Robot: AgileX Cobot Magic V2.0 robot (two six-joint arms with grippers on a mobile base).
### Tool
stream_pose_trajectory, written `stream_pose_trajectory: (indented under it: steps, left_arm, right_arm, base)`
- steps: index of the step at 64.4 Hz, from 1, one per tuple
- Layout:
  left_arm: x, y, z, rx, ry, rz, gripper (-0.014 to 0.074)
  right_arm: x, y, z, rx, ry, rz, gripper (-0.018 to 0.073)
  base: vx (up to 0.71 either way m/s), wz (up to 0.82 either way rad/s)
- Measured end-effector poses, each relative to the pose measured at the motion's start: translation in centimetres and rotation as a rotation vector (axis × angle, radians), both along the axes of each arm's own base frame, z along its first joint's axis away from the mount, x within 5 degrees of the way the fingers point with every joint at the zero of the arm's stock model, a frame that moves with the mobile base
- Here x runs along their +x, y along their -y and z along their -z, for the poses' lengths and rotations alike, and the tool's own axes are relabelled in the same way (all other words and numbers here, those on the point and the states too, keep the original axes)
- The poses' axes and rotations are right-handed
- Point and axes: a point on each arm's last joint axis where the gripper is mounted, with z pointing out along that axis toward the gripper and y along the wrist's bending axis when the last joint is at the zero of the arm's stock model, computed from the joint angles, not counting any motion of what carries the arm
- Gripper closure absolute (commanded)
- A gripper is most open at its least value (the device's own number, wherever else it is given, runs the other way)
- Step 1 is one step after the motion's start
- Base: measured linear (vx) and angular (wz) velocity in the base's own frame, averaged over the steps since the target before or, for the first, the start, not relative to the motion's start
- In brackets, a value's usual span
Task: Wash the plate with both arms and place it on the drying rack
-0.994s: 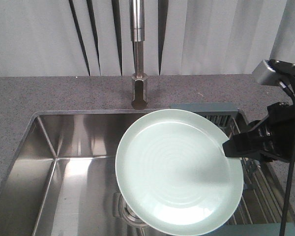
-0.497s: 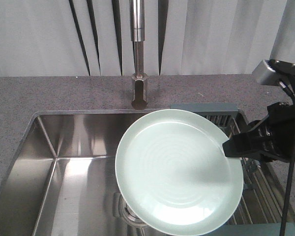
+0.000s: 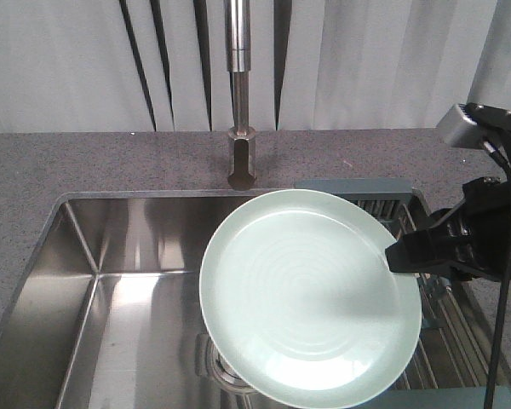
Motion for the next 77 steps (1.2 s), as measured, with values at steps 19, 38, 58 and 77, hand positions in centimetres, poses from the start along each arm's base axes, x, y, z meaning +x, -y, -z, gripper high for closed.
stream_pose_trajectory:
  steps: [19, 38, 58, 77]
  left_arm:
    - [0.0, 0.0, 0.0, 0.0, 0.003, 0.0, 0.0603]
    - [-1.4, 0.0, -6.4, -0.063, 0.211, 0.009, 0.0603]
    - [-0.7, 0.0, -13.9, -0.062, 0.041, 0.005, 0.0603]
    - [4.8, -0.1, -16.3, -0.032, -0.366, 0.001, 0.0603]
  right_arm:
    - [0.0, 0.0, 0.0, 0.0, 0.0, 0.0, 0.0564]
    - [0.0, 0.0, 0.0, 0.0, 0.0, 0.0, 0.0564]
    - [0.0, 0.0, 0.0, 0.0, 0.0, 0.0, 0.0564]
    - [0.0, 0.0, 0.0, 0.0, 0.0, 0.0, 0.0564]
  base:
    - [0.0, 0.0]
    - [0.0, 0.0]
    - [0.0, 0.0]
    - [0.0, 0.0]
